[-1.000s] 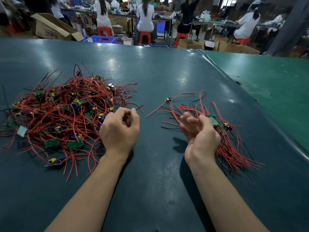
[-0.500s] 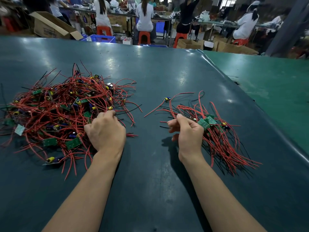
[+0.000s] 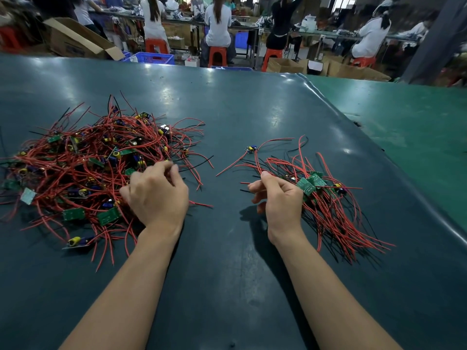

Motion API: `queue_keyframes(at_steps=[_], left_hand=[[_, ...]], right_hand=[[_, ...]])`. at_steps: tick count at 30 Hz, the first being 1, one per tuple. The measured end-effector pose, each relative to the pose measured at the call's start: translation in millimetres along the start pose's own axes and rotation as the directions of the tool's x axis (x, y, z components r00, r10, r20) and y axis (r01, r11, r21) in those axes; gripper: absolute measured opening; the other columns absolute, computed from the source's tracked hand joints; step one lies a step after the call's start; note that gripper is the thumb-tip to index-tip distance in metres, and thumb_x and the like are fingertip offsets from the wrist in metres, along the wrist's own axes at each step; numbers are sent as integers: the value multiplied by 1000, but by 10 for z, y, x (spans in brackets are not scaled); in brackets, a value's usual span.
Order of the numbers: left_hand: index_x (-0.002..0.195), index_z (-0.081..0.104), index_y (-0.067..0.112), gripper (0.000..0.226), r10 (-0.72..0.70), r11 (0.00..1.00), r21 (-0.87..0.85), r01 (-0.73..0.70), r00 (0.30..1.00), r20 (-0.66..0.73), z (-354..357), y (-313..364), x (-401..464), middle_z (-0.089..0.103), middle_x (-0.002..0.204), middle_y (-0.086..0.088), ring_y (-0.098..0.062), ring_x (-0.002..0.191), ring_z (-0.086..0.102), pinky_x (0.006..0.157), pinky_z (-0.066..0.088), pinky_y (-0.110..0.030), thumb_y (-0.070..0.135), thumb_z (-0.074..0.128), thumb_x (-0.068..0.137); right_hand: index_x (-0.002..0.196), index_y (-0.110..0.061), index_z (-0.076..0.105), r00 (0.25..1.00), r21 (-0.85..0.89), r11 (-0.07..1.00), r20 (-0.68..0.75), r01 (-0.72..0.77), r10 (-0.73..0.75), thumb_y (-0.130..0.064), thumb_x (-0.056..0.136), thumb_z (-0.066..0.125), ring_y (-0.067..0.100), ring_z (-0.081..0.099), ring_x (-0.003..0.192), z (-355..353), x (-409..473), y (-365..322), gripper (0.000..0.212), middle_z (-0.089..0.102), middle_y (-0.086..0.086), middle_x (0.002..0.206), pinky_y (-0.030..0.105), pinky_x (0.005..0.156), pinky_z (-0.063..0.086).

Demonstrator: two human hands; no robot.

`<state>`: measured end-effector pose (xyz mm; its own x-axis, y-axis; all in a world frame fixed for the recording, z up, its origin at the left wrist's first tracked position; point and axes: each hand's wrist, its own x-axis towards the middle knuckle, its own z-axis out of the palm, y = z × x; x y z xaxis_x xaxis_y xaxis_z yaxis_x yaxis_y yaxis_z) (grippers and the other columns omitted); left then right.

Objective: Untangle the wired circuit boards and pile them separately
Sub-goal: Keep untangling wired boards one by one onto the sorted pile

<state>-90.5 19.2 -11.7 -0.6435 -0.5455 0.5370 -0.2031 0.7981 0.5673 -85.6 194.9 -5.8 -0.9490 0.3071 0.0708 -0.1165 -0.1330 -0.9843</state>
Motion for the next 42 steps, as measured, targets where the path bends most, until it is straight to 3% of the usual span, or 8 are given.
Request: queue_keyframes(at_steps=[5, 12, 16, 20, 25, 29, 36, 42], left_hand=[[103, 69, 8, 13, 417, 821, -283, -495, 860, -294, -47, 133, -155, 67, 89, -6, -28, 78, 57, 74, 39, -40, 10, 59, 94], [95, 73, 8, 19, 764, 480, -481, -733, 619, -180, -35, 272, -323, 70, 90, -1, -27, 79, 62, 70, 46, -42, 15, 56, 93], [93, 76, 14, 14, 732, 545, -451, -707, 663, -157, -14, 231, -289, 72, 92, 6, -28, 81, 60, 72, 44, -45, 11, 63, 88], [91, 78, 18, 18, 628, 683, -316, -658, 751, -207, -19, 221, -281, 68, 110, -3, -30, 98, 55, 83, 41, -43, 10, 68, 78], [87, 72, 9, 15, 640, 594, -426, -683, 722, -264, -61, 242, -321, 59, 74, 0, -24, 70, 52, 69, 42, -42, 22, 63, 88], [89, 73, 10, 27, 571, 671, -591, -449, 820, 25, -24, 276, -343, 61, 70, 0, -17, 58, 52, 61, 46, -34, 34, 61, 93], [93, 74, 20, 19, 414, 646, -763, 16, 832, 368, 14, 263, -314, 69, 72, 3, -8, 58, 55, 53, 47, -26, 36, 72, 85], [85, 71, 17, 11, 347, 546, -805, 231, 813, 468, 22, 266, -240, 71, 79, -15, -17, 68, 58, 62, 48, -27, 8, 76, 82]], right_hand=[[70, -8, 67, 967, -54, 996, 240, -75, 86, -30, 99, 55, 14, 53, 42, 20, -33, -44, 37, 71, 4, 73, 20, 40, 34], [84, -12, 69, 901, 132, 968, 409, -214, 143, -48, 82, 58, 9, 56, 50, 12, -26, -92, 37, 69, 1, 75, 18, 39, 37], [92, -15, 70, 926, 267, 937, 358, -225, 120, -25, 80, 68, 10, 58, 58, -34, 27, -105, 16, 71, 5, 86, 19, 41, 41], [100, -9, 64, 897, 429, 843, 423, -325, 130, -8, 75, 65, 20, 69, 71, -46, 51, -124, 24, 72, 12, 89, 25, 60, 56], [97, -2, 63, 890, 562, 764, 455, -317, 34, 12, 71, 57, 30, 69, 96, -77, 80, -143, 31, 70, 18, 99, 31, 87, 57], [87, 1, 73, 862, 523, 791, 507, -318, 11, 9, 74, 59, 28, 70, 99, -65, 47, -129, 21, 72, 21, 102, 32, 86, 57], [72, -11, 71, 936, 365, 928, 348, -75, -62, 12, 76, 68, 35, 67, 107, -18, 72, -6, 23, 69, 14, 114, 44, 98, 51], [108, -11, 58, 958, 316, 947, 285, -54, -41, 14, 79, 68, 33, 67, 107, -7, 96, 56, 39, 66, 10, 114, 43, 99, 51]])
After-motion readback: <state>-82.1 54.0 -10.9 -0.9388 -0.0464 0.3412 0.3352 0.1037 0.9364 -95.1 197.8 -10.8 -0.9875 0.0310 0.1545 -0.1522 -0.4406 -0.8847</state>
